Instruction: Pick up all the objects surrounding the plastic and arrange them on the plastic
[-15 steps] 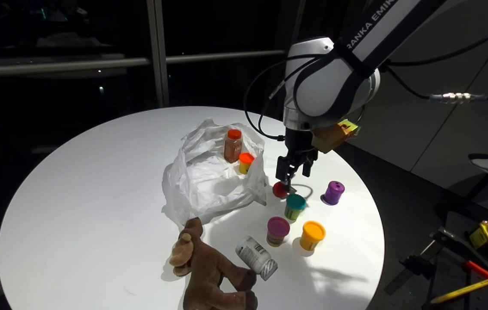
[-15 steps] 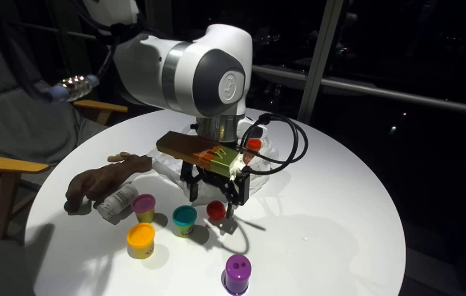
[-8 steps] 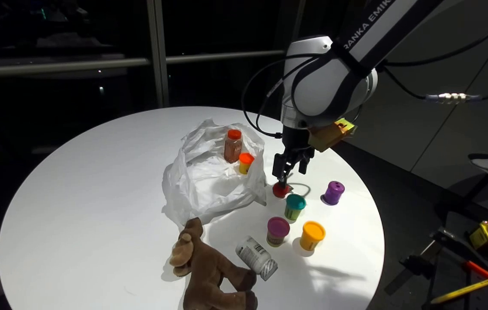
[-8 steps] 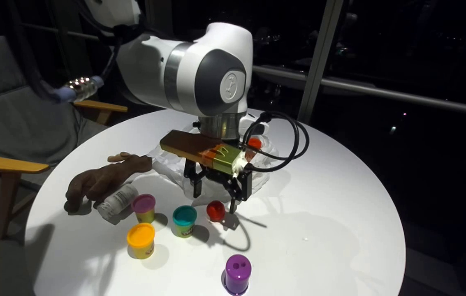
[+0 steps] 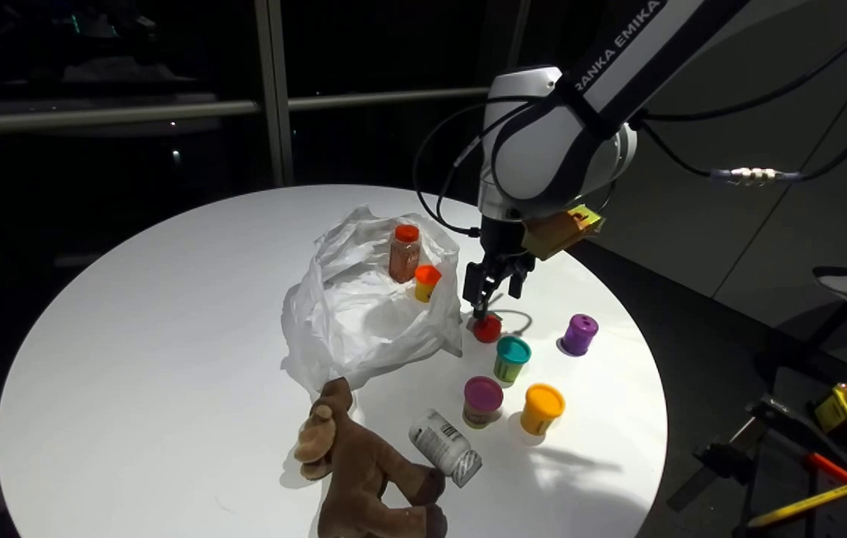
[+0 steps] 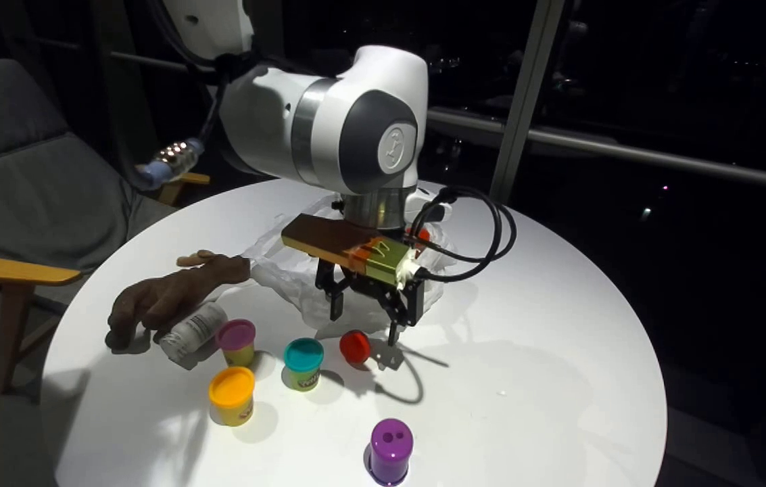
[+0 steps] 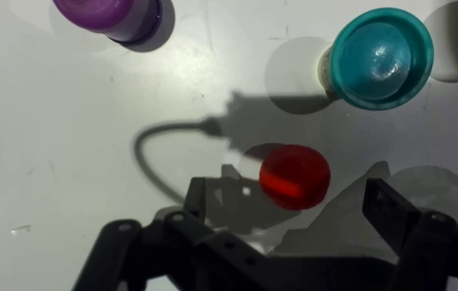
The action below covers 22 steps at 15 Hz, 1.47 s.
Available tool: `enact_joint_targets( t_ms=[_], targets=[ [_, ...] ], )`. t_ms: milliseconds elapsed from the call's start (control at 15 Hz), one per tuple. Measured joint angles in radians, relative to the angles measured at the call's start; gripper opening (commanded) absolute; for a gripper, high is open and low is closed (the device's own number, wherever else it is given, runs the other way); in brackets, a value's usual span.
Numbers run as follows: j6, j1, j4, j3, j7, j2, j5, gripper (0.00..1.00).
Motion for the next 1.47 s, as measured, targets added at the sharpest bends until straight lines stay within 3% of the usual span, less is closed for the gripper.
enact_joint_targets(
  t_ms=[333, 400, 467, 867, 1200, 1467],
  targets=[
    [-0.017, 0.000, 0.035, 0.009, -0.007, 0.060, 0.003, 1.00],
    [-0.017, 0.000, 0.041, 0.011, -0.007, 0.069, 0.003, 0.75],
    [-0.017, 0.000, 0.048, 0.012, -0.007, 0.078, 0.003, 0.74],
    [-0.017, -0.001, 0.081, 0.012, -0.007, 0.104, 0.003, 0.27],
    [-0.016, -0.003, 0.093, 0.006, 0.003, 0.097, 0.009, 0.26],
    [-0.058, 0.003, 0.100, -0.008, 0.087, 0.011, 0.020, 0.26]
  ],
)
